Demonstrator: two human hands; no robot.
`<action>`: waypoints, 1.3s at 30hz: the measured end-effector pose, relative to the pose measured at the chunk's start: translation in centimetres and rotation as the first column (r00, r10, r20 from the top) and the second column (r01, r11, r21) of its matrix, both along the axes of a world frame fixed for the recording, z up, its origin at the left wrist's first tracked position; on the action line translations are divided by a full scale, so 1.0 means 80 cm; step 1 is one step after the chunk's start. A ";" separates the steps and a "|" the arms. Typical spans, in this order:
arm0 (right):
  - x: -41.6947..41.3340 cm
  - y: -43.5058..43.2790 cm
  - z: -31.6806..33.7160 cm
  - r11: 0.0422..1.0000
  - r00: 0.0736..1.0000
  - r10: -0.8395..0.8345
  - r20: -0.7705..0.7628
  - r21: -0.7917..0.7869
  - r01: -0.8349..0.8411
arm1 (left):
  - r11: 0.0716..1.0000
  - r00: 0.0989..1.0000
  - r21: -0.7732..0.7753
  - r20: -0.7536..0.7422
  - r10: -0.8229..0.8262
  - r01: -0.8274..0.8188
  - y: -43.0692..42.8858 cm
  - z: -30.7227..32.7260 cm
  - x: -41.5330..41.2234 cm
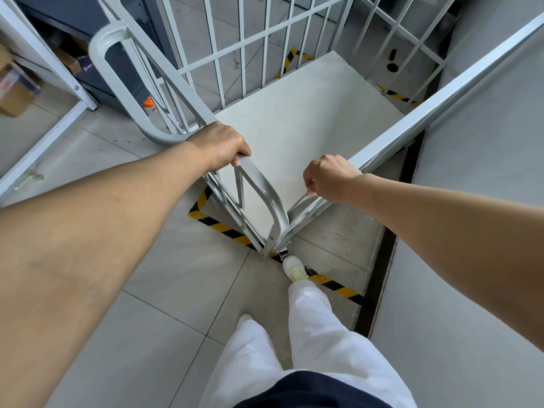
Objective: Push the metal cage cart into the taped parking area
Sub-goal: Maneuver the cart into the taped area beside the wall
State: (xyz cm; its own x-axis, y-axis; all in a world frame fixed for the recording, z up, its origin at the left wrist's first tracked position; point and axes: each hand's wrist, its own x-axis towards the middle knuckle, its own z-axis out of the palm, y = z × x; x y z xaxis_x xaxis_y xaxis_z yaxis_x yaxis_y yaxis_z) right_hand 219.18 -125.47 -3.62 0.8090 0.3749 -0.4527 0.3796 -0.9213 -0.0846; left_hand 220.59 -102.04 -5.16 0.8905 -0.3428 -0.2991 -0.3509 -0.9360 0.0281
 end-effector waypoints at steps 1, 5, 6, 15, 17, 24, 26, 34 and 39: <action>0.000 0.001 0.000 1.000 1.000 -0.004 -0.001 -0.007 0.004 | 1.000 1.000 -0.001 -0.009 0.010 -0.010 0.001 0.000 0.000; -0.002 0.009 0.006 0.998 0.999 -0.035 -0.011 -0.046 0.034 | 0.999 0.999 -0.031 -0.036 0.039 -0.040 -0.002 0.007 -0.003; -0.003 0.011 0.006 0.997 0.998 -0.051 -0.027 -0.055 0.049 | 0.999 0.998 -0.035 -0.043 0.040 -0.041 -0.004 0.009 -0.004; -0.022 0.065 0.012 0.949 0.942 -0.223 -0.249 0.165 0.268 | 0.997 0.990 -0.010 -0.114 0.078 -0.080 -0.014 0.039 -0.017; -0.013 0.080 0.015 0.937 0.939 -0.244 -0.241 0.190 0.292 | 0.995 0.983 -0.035 -0.159 0.087 -0.094 -0.011 0.040 -0.015; 0.014 0.159 0.041 0.950 0.962 -0.230 -0.144 0.181 0.254 | 0.967 0.976 -0.179 -0.150 0.156 -0.182 0.073 0.063 0.018; 0.022 0.197 0.046 0.938 0.956 -0.260 -0.132 0.199 0.283 | 0.969 0.981 -0.173 -0.104 0.163 -0.179 0.112 0.078 0.028; 0.047 0.392 0.066 0.885 0.929 -0.366 -0.057 0.288 0.366 | 0.976 0.988 -0.157 -0.052 0.145 -0.151 0.310 0.111 0.064; 0.079 0.469 0.078 0.880 0.918 -0.396 -0.023 0.277 0.386 | 0.987 0.992 -0.109 -0.061 0.114 -0.120 0.396 0.121 0.114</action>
State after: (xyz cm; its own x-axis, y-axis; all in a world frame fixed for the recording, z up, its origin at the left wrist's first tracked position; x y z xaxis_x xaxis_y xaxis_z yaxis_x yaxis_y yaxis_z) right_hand 225.50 -87.94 2.65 0.9280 0.1288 -0.3495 0.0000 -0.9384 -0.3456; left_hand 229.67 -70.33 4.49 0.9097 -0.2716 -0.3141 -0.2344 -0.9603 0.1515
